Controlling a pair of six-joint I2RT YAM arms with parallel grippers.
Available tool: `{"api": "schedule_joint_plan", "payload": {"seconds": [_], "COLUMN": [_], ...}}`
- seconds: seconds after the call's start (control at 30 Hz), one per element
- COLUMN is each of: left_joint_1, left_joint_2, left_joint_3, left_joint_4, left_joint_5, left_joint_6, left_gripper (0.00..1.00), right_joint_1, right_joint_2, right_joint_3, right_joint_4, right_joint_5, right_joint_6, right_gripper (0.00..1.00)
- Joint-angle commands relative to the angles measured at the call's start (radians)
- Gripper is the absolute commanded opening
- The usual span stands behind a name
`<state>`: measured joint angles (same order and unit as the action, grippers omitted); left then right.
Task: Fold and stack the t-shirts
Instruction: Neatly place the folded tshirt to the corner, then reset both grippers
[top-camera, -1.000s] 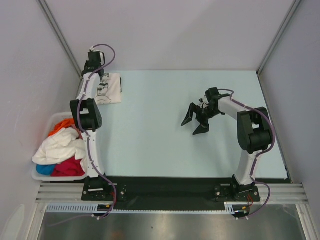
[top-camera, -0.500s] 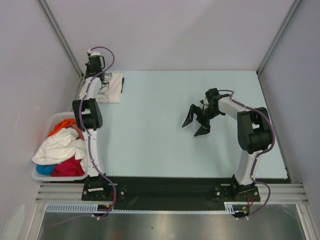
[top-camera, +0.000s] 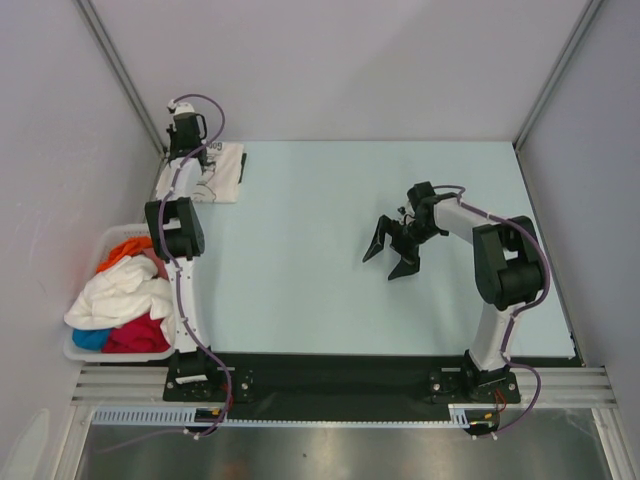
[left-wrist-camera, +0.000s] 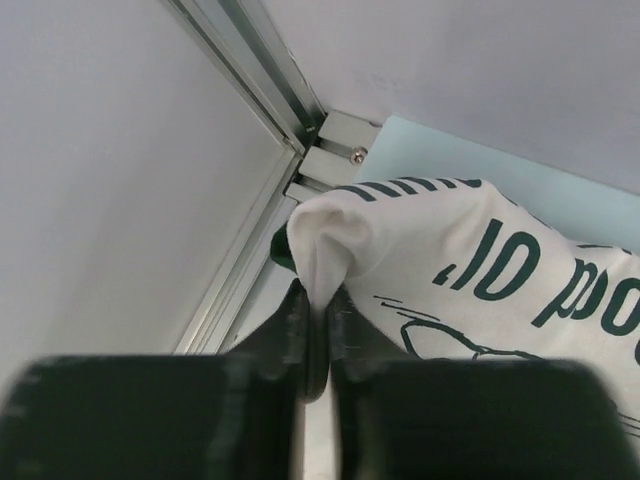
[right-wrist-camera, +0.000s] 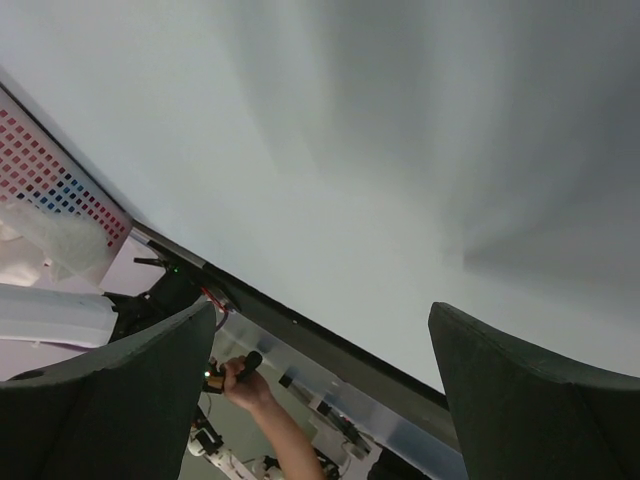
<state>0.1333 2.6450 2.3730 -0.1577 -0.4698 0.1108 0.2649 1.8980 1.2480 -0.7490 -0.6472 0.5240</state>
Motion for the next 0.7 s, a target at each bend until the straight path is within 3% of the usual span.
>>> {"api": "schedule_joint_plan", "payload": {"seconds": [0.0, 0.1, 0.13, 0.23, 0.43, 0.57, 0.67], "left_joint_1": [0.006, 0.005, 0.005, 0.000, -0.043, -0.156, -0.263], "left_joint_2": [-0.007, -0.017, -0.037, -0.116, -0.359, -0.542, -0.738], "left_joint_3": [0.065, 0.060, 0.054, 0.008, -0.214, -0.395, -0.619], "left_joint_4": [0.116, 0.122, 0.122, 0.124, 0.110, 0.070, 0.044], "left_joint_5": [-0.059, -0.098, -0.116, -0.130, -0.098, -0.043, 0.049], "left_joint_6": [-0.025, -0.033, -0.043, -0.046, -0.086, -0.105, -0.209], "left_gripper": [0.18, 0.65, 0.89, 1.00, 1.00, 1.00, 1.00], "right_joint_1": [0.005, 0.008, 0.011, 0.016, 0.016, 0.016, 0.017], "right_joint_2": [-0.060, -0.073, -0.079, -0.103, -0.166, -0.241, -0.325], "right_joint_3": [-0.013, -0.031, -0.035, -0.050, -0.084, -0.134, -0.199], "right_joint_4": [0.002, 0.007, 0.008, 0.017, 0.074, 0.144, 0.200], "right_joint_5": [0.009, 0.008, 0.006, 0.011, 0.020, 0.026, 0.049], "right_joint_6": [0.013, 0.013, 0.014, 0.018, 0.045, 0.089, 0.119], "right_gripper": [0.95, 0.95, 0.95, 0.95, 0.96, 0.96, 0.97]}}
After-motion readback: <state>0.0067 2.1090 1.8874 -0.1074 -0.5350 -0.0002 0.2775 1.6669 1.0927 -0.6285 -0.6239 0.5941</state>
